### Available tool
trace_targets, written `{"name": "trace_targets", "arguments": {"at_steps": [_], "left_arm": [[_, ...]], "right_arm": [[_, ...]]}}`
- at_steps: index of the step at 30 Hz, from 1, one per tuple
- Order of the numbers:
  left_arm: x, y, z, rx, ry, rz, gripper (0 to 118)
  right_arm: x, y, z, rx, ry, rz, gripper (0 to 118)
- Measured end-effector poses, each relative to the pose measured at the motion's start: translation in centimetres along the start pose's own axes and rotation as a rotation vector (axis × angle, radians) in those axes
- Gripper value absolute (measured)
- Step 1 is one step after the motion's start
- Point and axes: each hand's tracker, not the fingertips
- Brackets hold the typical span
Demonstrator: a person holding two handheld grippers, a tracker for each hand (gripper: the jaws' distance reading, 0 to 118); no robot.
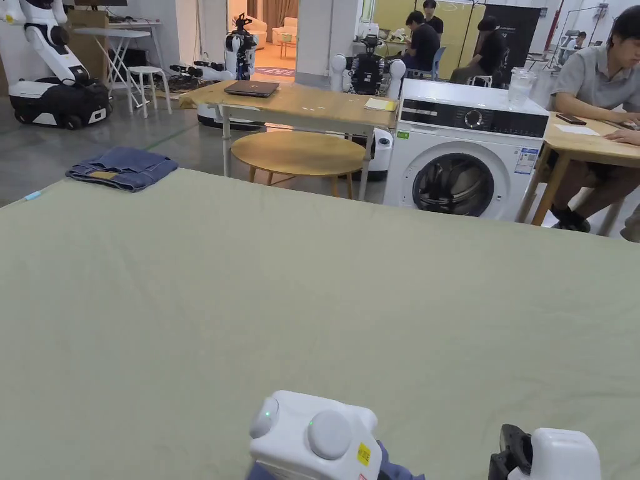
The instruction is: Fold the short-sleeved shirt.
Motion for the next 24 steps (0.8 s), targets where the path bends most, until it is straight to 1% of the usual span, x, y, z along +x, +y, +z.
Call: {"name": "trace_targets", "arguments": {"at_steps": [1,2,3,5,8,10,11,13,14,16,19,22,24], "left_arm": [[-0.4,0.0,0.6,0.008,-0.062,0.016,31],[-0.7,-0.1,1.3,0.011,-0.112,0.031,40],[-0.9,-0.3,2.1,0.013,-0.14,0.044,41],[-1.1,-0.5,4.1,0.035,-0.152,0.038,41],[-1.7,-0.6,7.0,0.11,-0.255,0.056,41],[-2.7,-0.7,7.6,0.16,-0.295,0.09,41],[-3.1,-0.6,7.4,0.178,-0.301,0.106,36],[-3.8,-0.5,5.7,0.16,-0.29,0.125,8],[-4.1,-0.5,4.5,0.131,-0.313,0.139,4],[-4.3,-0.8,1.5,0.068,-0.374,0.183,4],[-4.1,-1.6,-2.8,-0.004,-0.44,0.209,3],[-4.2,-2.1,-6.1,-0.008,-0.425,0.227,1],[-4.2,-2.3,-6.6,0.048,-0.423,0.228,0]], "right_arm": [[0.0,0.0,0.0,-0.001,0.0,-0.001,0],[0.0,0.0,0.0,-0.002,0.002,-0.001,0],[0.0,0.0,0.0,-0.002,0.002,0.0,0],[-0.1,0.1,0.0,0.0,0.004,0.005,0],[-0.2,0.1,0.1,0.002,0.008,0.006,0],[-0.4,0.1,0.1,0.005,0.012,0.002,0],[-0.4,0.1,0.2,0.006,0.013,0.002,0],[-0.5,0.2,0.2,0.01,0.016,-0.004,0],[-0.5,0.2,0.3,0.013,0.02,-0.011,0],[-0.5,0.2,0.4,0.019,0.022,-0.016,0],[-0.5,0.3,0.5,0.03,0.024,-0.018,0],[-0.4,0.4,0.6,0.036,0.024,-0.021,0],[-0.3,0.5,0.7,0.037,0.026,-0.024,0]]}}
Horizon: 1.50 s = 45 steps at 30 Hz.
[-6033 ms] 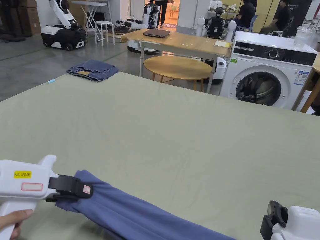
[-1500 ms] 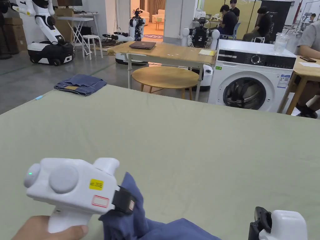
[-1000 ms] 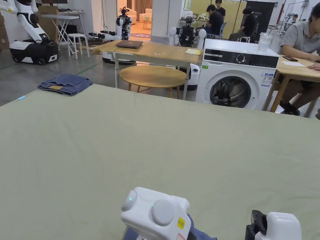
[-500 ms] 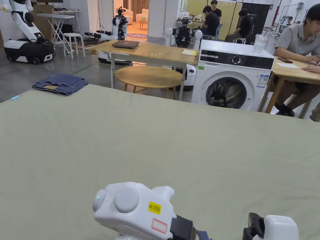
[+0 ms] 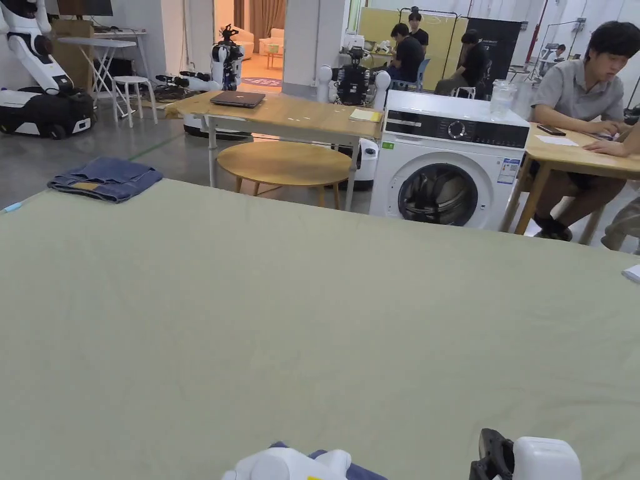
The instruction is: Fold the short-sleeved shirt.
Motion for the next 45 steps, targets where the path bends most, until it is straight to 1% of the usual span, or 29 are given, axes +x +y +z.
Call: {"name": "trace_targets", "arguments": {"at_steps": [2,4,7,10,14,19,22,26,27,29,31,33,35,37,41,43,45], "left_arm": [[0.3,-0.1,0.2,0.017,-0.004,-0.007,0],[0.9,-0.1,0.6,0.015,0.026,-0.054,0],[1.9,-0.1,1.9,0.025,0.043,-0.069,0],[2.9,0.1,4.8,0.108,0.087,-0.133,0],[3.8,0.0,10.4,0.304,0.195,-0.265,0],[4.0,-1.1,16.5,0.603,0.443,-0.427,0],[3.7,-2.4,18.9,0.78,0.552,-0.498,0],[3.1,-4.2,20.7,1.026,0.691,-0.553,0],[3.0,-4.6,21.0,1.097,0.698,-0.563,0],[2.7,-5.4,21.3,1.15,0.744,-0.549,0],[2.5,-5.4,21.5,1.147,0.784,-0.547,0],[2.3,-5.3,21.7,1.109,0.789,-0.535,0],[1.7,-5.5,22.0,1.066,0.745,-0.531,0],[1.4,-5.7,22.2,1.049,0.752,-0.51,0],[0.4,-6.2,22.7,1.018,0.734,-0.467,0],[-0.2,-6.6,22.8,0.997,0.711,-0.454,0],[-0.6,-6.8,22.8,0.967,0.723,-0.434,0]], "right_arm": [[0.0,0.0,0.1,0.001,-0.002,-0.002,0],[0.0,0.0,0.1,0.004,0.001,0.001,0],[-0.1,0.0,0.0,0.004,0.005,0.01,0],[-0.3,-0.1,-0.2,0.009,0.006,0.007,0],[-0.8,0.3,-0.6,0.027,0.005,0.009,0],[-1.8,1.0,-1.2,0.058,0.006,0.018,0],[-2.4,1.6,-1.3,0.087,0.011,0.017,0],[-3.1,2.4,-1.1,0.141,0.008,0.008,0],[-3.3,2.7,-1.0,0.159,0.006,-0.001,0],[-3.5,3.1,-0.9,0.184,0.008,-0.02,0],[-3.8,3.6,-0.7,0.183,0.004,-0.023,0],[-4.0,3.6,-0.6,0.133,0.036,-0.016,0],[-4.3,2.9,0.0,0.045,0.08,-0.029,0],[-4.8,1.4,0.7,-0.044,0.152,-0.033,0],[-6.4,-2.4,0.3,-0.225,0.216,0.015,0],[-7.1,-4.3,-1.0,-0.322,0.196,0.044,0],[-7.3,-6.1,-2.7,-0.43,0.186,0.033,0]]}}
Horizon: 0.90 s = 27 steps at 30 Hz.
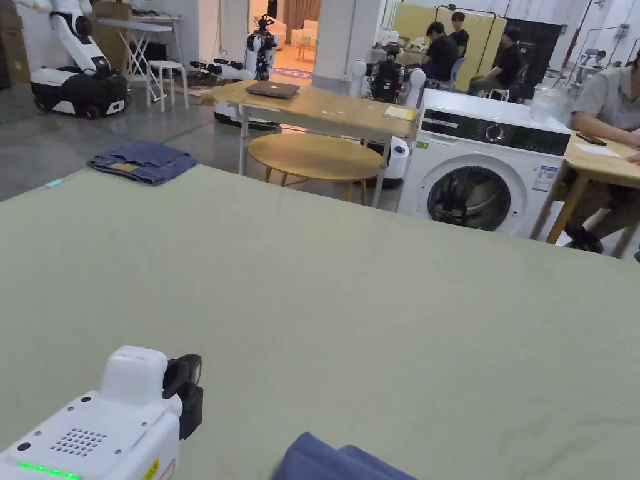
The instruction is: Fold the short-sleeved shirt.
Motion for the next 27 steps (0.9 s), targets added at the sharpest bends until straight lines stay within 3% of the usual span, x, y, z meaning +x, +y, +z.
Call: {"name": "trace_targets", "arguments": {"at_steps": [2,7,8,10,11,13,14,15,21,27], "left_arm": [[-0.4,-0.5,0.2,-0.032,-0.022,0.005,0],[-1.8,-1.2,-0.3,-0.219,-0.214,0.127,2],[-2.1,-1.4,-0.7,-0.26,-0.255,0.157,10],[-2.9,-1.8,-1.9,-0.367,-0.38,0.235,38],[-3.2,-2.0,-2.7,-0.434,-0.435,0.278,38],[-3.9,-2.9,-4.5,-0.528,-0.539,0.381,50],[-4.1,-3.3,-5.1,-0.578,-0.57,0.416,69],[-4.4,-3.7,-5.8,-0.6,-0.614,0.456,72],[-4.2,-5.5,-10.4,-0.762,-0.749,0.51,72],[0.1,-8.0,-14.3,-0.923,-0.817,0.519,72]], "right_arm": [[0.4,-0.9,-2.2,-0.089,0.014,-0.023,0],[0.6,-0.5,-2.0,-0.052,0.005,-0.018,0],[0.6,-0.5,-1.8,-0.052,0.007,-0.016,0],[0.7,-0.7,-1.7,-0.045,0.012,-0.014,0],[0.8,-0.6,-1.7,-0.043,0.014,-0.015,0],[0.8,-0.7,-1.7,-0.044,0.015,-0.012,0],[0.8,-0.6,-1.7,-0.047,0.017,-0.013,0],[0.9,-0.5,-1.7,-0.05,0.02,-0.016,0],[1.1,-0.6,-1.6,-0.046,0.032,-0.028,0],[1.0,-0.8,-1.6,-0.04,0.025,-0.028,0]]}}
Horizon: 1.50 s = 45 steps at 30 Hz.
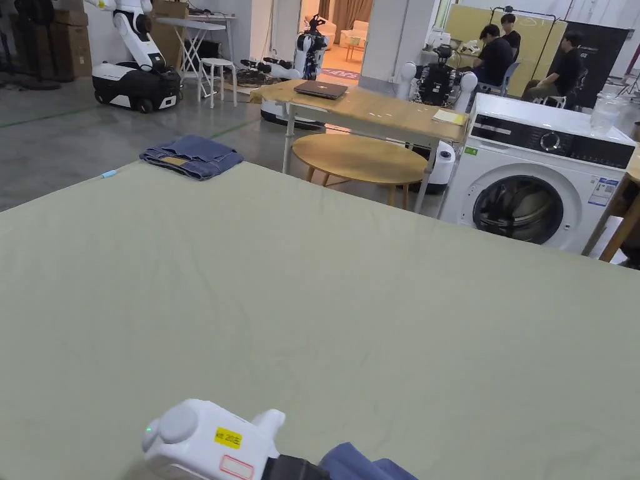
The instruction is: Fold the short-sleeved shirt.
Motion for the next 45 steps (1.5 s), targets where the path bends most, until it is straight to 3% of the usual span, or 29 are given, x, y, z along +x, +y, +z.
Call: {"name": "trace_targets", "arguments": {"at_steps": [4,6,7,11,16,21,27,34,40,45], "left_arm": [[-0.6,0.9,-2.3,0.014,-0.05,0.01,71],[-0.8,0.7,-2.2,0.035,-0.03,0.003,37],[-1.3,0.3,-1.8,0.05,0.026,-0.002,32],[-2.9,-1.2,-0.8,0.079,-0.057,0.065,22],[-1.7,-3.1,2.5,0.168,-0.071,0.07,20],[-1.2,-2.4,10.5,0.25,0.019,0.041,20],[-0.5,0.4,22.9,0.311,0.265,-0.007,20],[-2.5,3.1,35.0,0.306,0.508,0.095,20],[-5.8,5.2,42.4,0.317,0.712,0.175,20],[-6.3,5.6,42.1,0.266,0.906,0.227,20]], "right_arm": [[0.0,0.0,0.0,0.004,0.004,-0.008,0],[0.2,-0.1,0.1,0.007,0.008,-0.013,0],[0.2,-0.1,0.2,0.014,0.011,-0.014,0],[-0.7,0.3,1.1,0.067,0.021,0.03,0],[-2.5,1.5,2.1,0.174,-0.001,0.119,0],[-3.3,3.5,2.1,0.245,0.003,0.132,0],[-4.1,6.1,1.5,0.358,-0.022,0.146,0],[-4.5,8.1,0.5,0.361,-0.028,0.147,0],[-4.4,7.4,-0.3,0.325,-0.037,0.152,0],[-3.8,6.9,-1.0,0.284,-0.051,0.141,0]]}}
